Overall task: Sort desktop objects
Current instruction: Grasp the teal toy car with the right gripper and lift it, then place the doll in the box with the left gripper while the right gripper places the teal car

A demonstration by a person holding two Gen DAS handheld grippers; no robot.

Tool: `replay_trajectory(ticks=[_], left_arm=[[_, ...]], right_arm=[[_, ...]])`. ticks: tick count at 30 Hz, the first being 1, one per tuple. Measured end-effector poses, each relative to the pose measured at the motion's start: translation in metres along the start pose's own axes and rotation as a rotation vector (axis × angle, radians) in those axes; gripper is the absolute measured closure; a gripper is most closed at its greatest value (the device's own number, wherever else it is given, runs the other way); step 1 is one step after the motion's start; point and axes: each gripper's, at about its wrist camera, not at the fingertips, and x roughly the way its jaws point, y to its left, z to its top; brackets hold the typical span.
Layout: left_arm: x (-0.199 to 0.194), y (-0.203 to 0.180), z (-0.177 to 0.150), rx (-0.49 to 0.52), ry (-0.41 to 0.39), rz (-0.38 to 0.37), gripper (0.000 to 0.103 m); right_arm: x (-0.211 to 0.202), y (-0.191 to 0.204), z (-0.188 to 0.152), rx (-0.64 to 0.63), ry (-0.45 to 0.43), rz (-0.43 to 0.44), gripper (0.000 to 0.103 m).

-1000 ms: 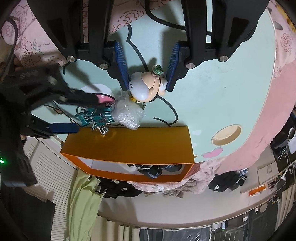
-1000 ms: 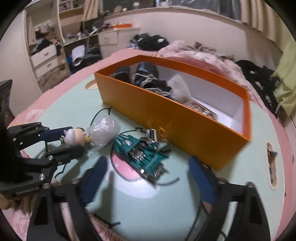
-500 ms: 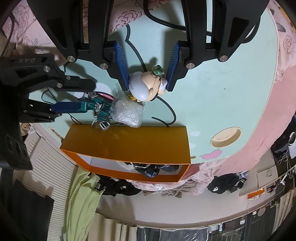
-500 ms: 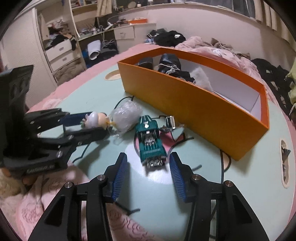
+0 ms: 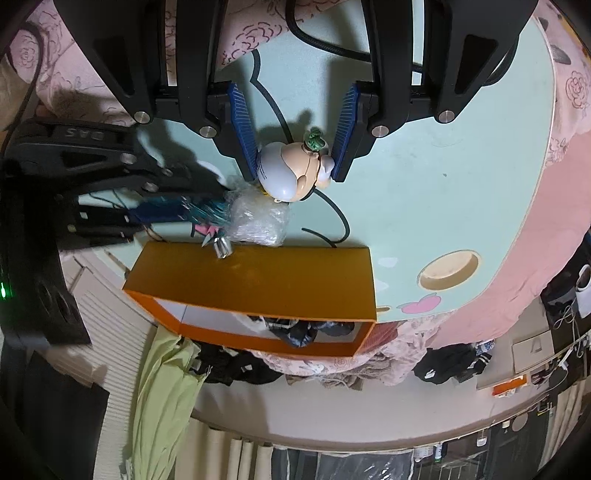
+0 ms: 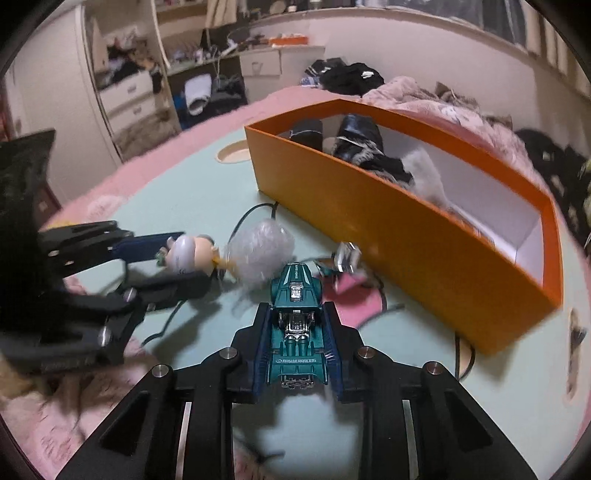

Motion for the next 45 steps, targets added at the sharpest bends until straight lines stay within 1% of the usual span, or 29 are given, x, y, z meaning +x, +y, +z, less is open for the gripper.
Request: replay_trajectory(ticks=[3,6,8,11,15,17,20,21,24,25,26,27,28,29,30,31,32,33,34,35,38,43,45], left_arm=[[-0.009,0.002,0.001,-0.014,-0.014,-0.014,0.061],[-0.017,-0.001,0.001,-0.013,-0.032,-0.016,0.061],[-0.019,-0.004,0.003,-0.005,-0.037,-0.027,0.061],[-0.024,-0.008,0.012,-0.004,-0.058,-0.046,0.061],[-0.033,-0.009,0.033,-0.015,-0.117,-0.081,0.061],[-0.036,-0.008,0.049,-0.012,-0.149,-0.090,0.061],[-0.035,-0.006,0.079,-0.014,-0.191,-0.107,0.061],[-0.033,-0.006,0.090,-0.018,-0.210,-0.112,0.061],[-0.022,-0.013,0.115,-0.010,-0.238,-0.118,0.061],[-0.015,-0.016,0.121,-0.002,-0.236,-0.121,0.061],[-0.007,-0.018,0.126,0.009,-0.227,-0.125,0.061],[0.011,-0.021,0.131,0.023,-0.197,-0.112,0.057],[0.024,-0.022,0.131,0.024,-0.160,-0.079,0.041],[0.038,-0.022,0.130,0.020,-0.116,-0.040,0.028],[0.057,-0.020,0.126,0.013,-0.056,-0.009,0.028],[0.068,-0.018,0.121,0.007,-0.021,-0.012,0.025],[0.066,-0.021,0.116,0.039,-0.083,0.016,0.021],[0.068,-0.025,0.111,0.068,-0.082,0.068,0.020],[0.067,-0.027,0.108,0.078,-0.091,0.091,0.018],[0.064,-0.025,0.107,0.053,-0.093,0.071,0.018],[0.056,-0.027,0.106,0.055,-0.082,0.037,0.018],[0.051,-0.030,0.106,0.045,-0.083,0.037,0.018],[0.047,-0.031,0.099,0.037,-0.087,0.040,0.018]], right_arm=[[-0.022,-0.008,-0.014,0.060,-0.054,0.047,0.077],[-0.038,-0.018,-0.025,0.128,-0.099,0.043,0.077],[-0.045,-0.024,-0.026,0.162,-0.120,0.035,0.077],[-0.058,-0.033,-0.019,0.199,-0.168,0.054,0.077],[-0.077,-0.039,-0.002,0.215,-0.238,0.063,0.077],[-0.084,-0.045,0.013,0.218,-0.268,0.044,0.077],[-0.087,-0.059,0.037,0.218,-0.301,-0.005,0.077],[-0.085,-0.062,0.042,0.220,-0.302,-0.022,0.077],[-0.073,-0.069,0.057,0.227,-0.299,-0.110,0.077],[-0.067,-0.074,0.059,0.242,-0.290,-0.138,0.077],[-0.057,-0.079,0.060,0.266,-0.274,-0.171,0.074],[-0.050,-0.083,0.058,0.283,-0.254,-0.191,0.055],[-0.042,-0.087,0.054,0.308,-0.225,-0.219,0.041],[-0.041,-0.086,0.049,0.290,-0.253,-0.235,0.034],[-0.040,-0.081,0.044,0.248,-0.272,-0.260,0.032],[-0.040,-0.077,0.042,0.209,-0.268,-0.279,0.032],[-0.038,-0.072,0.041,0.169,-0.259,-0.309,0.032],[-0.036,-0.068,0.039,0.134,-0.253,-0.332,0.032],[-0.037,-0.070,0.037,0.142,-0.256,-0.318,0.032],[-0.039,-0.073,0.035,0.145,-0.260,-0.310,0.032],[-0.040,-0.075,0.033,0.122,-0.258,-0.306,0.032],[-0.037,-0.075,0.032,0.101,-0.264,-0.304,0.032],[-0.037,-0.076,0.032,0.089,-0.268,-0.307,0.032]])
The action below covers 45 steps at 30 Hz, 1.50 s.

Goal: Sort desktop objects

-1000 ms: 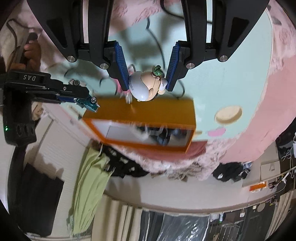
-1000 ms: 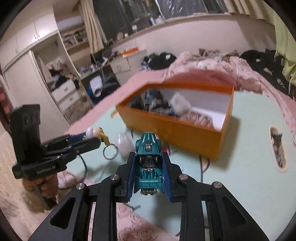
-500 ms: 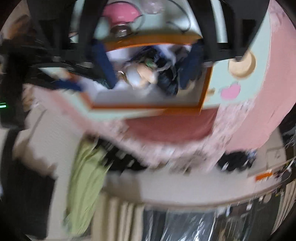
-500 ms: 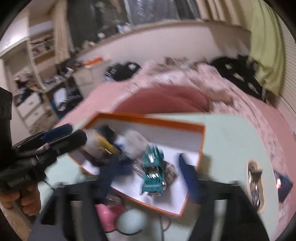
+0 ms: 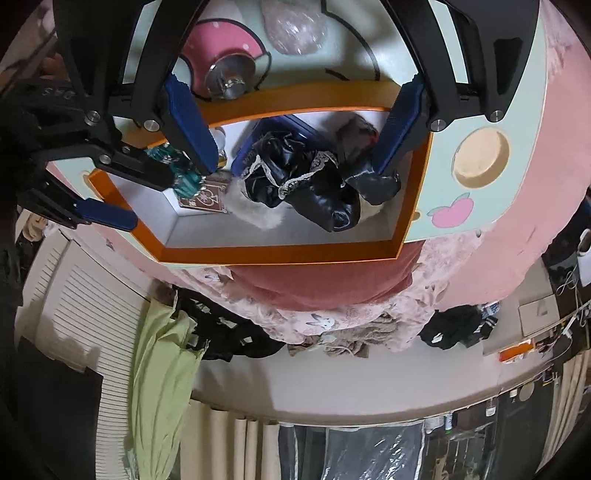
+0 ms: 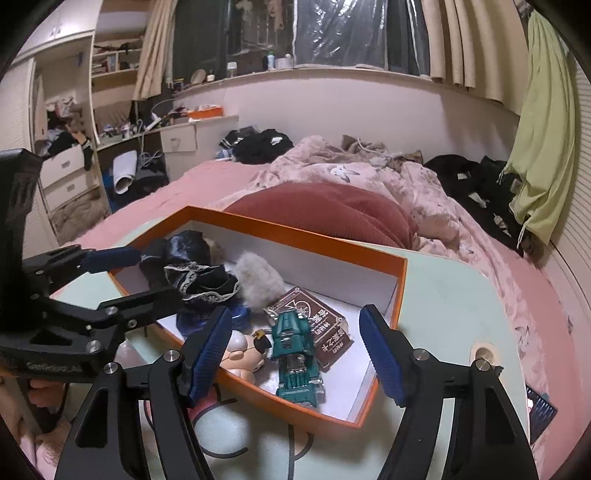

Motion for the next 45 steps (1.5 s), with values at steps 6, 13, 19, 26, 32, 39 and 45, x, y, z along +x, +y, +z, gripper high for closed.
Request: replay_trajectory(ticks=[6,13,19,26,32,39,45], left_arm=[[0.002,0.002,-0.005,-0.015,0.001,-0.021,0.018],[-0.047,0.004,-0.013,-0.043,-0.114,-0.089,0.018],[-0.060,0.011,-0.044,-0.047,0.001,-0.046,0.018],[-0.032,0.018,-0.078,-0.016,0.177,0.047,0.018],[-0.008,0.019,-0.087,0.014,0.253,0.069,0.000],[-0.005,0.021,-0.090,0.015,0.246,0.066,0.000],[-0.005,0.021,-0.090,0.015,0.246,0.065,0.000]], right_arm=[[-0.004,0.001,0.002,0.013,0.004,-0.014,0.032],[-0.059,0.009,-0.011,0.065,-0.056,0.036,0.021],[-0.056,0.016,-0.047,0.111,0.116,0.037,0.016],[-0.034,0.024,-0.079,0.076,0.255,-0.071,0.000],[-0.031,0.027,-0.082,0.058,0.252,-0.070,0.000],[-0.032,0.025,-0.082,0.057,0.242,-0.065,0.000],[-0.031,0.024,-0.082,0.057,0.242,-0.065,0.000]])
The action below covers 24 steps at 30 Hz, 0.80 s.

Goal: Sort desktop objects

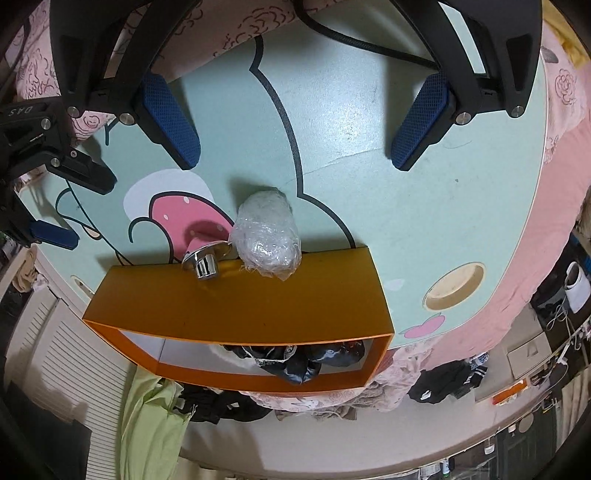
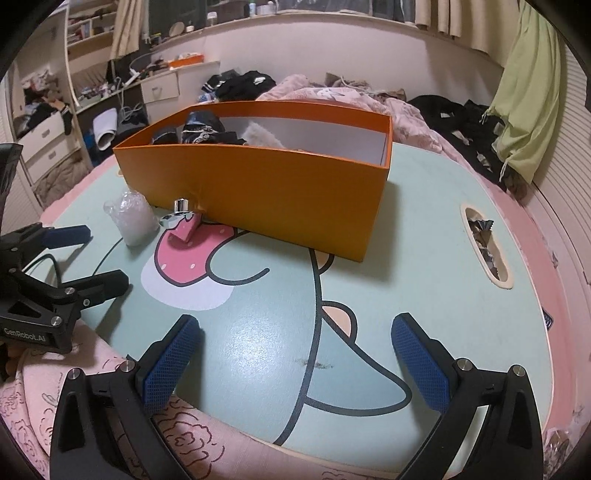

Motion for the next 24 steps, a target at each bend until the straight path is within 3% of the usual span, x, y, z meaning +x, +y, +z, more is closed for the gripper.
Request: replay_trajectory(ticks=[24], left_arm=[[-0.0020,0.0018,-0.0018,0.001,-0.001,-0.001,0.000]], right_arm=[[0.0001,-0.0008,-0.0003,-0.001,-0.001,0.001,0.000]])
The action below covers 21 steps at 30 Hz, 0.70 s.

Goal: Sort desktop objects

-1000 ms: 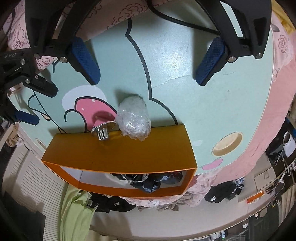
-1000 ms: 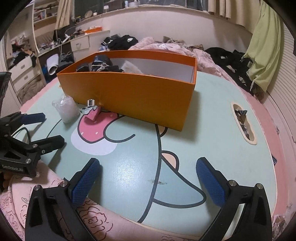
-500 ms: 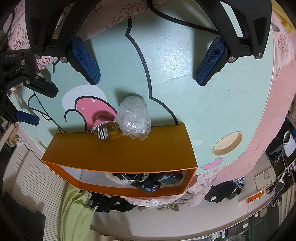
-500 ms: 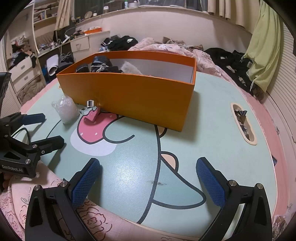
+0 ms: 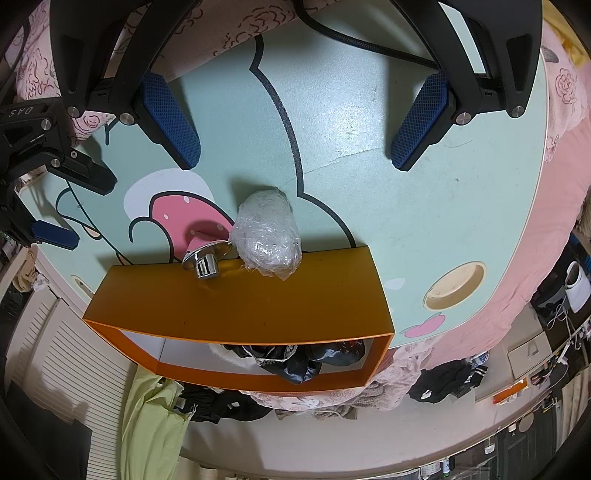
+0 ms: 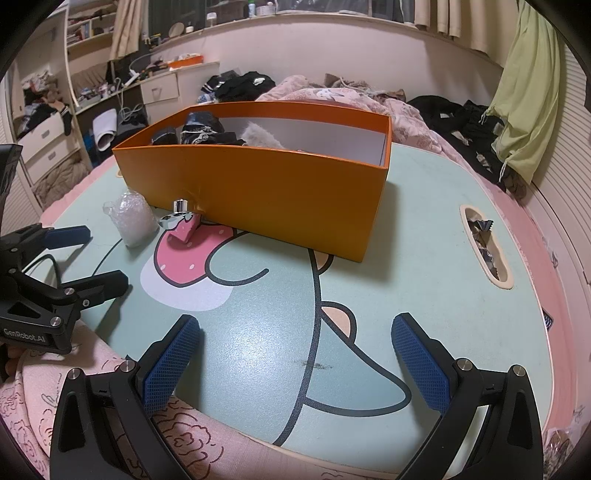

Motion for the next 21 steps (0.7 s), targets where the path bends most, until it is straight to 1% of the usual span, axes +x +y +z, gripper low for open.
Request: replay_trajectory(ticks=[21], left_arm=[[-0.0005,0.0005,-0.0006,0.000,-0.001,-0.001,0.000]], right_arm=[[0.0000,-0.0005,-0.0005,0.000,-0.001,0.000,0.000]])
